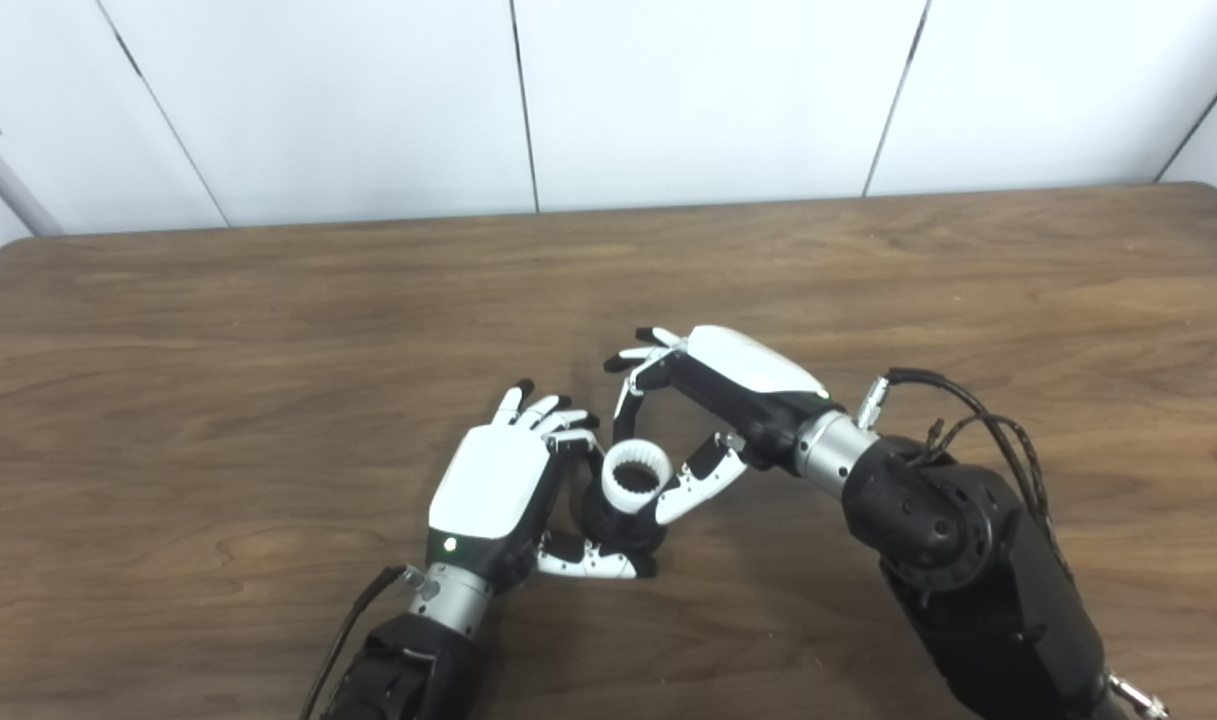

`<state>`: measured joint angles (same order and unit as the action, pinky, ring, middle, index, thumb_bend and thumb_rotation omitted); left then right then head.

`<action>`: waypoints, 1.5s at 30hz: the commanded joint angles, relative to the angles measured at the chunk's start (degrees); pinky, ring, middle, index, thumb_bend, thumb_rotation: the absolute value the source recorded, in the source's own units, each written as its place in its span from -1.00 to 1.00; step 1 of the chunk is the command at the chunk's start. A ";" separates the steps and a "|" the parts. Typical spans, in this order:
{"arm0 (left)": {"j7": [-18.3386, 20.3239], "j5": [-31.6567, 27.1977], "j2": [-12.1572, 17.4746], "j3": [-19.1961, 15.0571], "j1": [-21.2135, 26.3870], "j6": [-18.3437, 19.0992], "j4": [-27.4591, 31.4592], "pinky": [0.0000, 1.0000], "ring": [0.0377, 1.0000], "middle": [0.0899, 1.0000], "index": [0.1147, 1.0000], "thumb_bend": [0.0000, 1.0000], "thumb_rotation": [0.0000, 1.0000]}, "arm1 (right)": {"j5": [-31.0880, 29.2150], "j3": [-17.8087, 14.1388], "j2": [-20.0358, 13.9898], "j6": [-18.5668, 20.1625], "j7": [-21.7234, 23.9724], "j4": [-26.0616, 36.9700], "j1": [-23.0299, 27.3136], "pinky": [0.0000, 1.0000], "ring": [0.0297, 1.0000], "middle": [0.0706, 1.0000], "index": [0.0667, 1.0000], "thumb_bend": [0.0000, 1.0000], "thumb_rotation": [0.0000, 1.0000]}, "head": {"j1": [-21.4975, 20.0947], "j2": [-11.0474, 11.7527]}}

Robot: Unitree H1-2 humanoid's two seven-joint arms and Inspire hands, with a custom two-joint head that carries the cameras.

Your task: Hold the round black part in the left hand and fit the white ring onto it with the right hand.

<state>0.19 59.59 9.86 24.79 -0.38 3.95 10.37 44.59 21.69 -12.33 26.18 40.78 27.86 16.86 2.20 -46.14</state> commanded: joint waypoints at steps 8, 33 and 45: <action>0.53 0.73 -0.08 0.62 0.52 -0.18 -0.87 1.00 0.78 0.56 -0.16 0.05 -0.89 | -0.25 0.41 -0.26 -2.11 -2.05 0.37 1.57 1.00 1.00 0.74 -0.11 0.05 -0.74 | -0.05 -0.04; 0.63 1.33 -0.74 0.72 0.50 0.11 -0.85 1.00 0.77 0.56 -0.16 0.05 -0.89 | -0.79 0.95 -0.15 -3.06 -3.64 -0.88 0.76 1.00 1.00 0.74 -0.11 0.05 -0.74 | 0.01 -0.06; 0.71 0.65 -1.04 0.45 0.59 0.07 -0.72 1.00 0.79 0.56 -0.16 0.05 -0.89 | -0.83 0.56 -0.66 -3.33 -4.08 -2.00 1.06 1.00 1.00 0.73 -0.11 0.05 -0.74 | -0.15 0.09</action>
<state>0.25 60.34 9.00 24.88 -0.28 4.08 10.14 44.13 22.91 -12.81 24.33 38.53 25.25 16.11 2.02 -45.97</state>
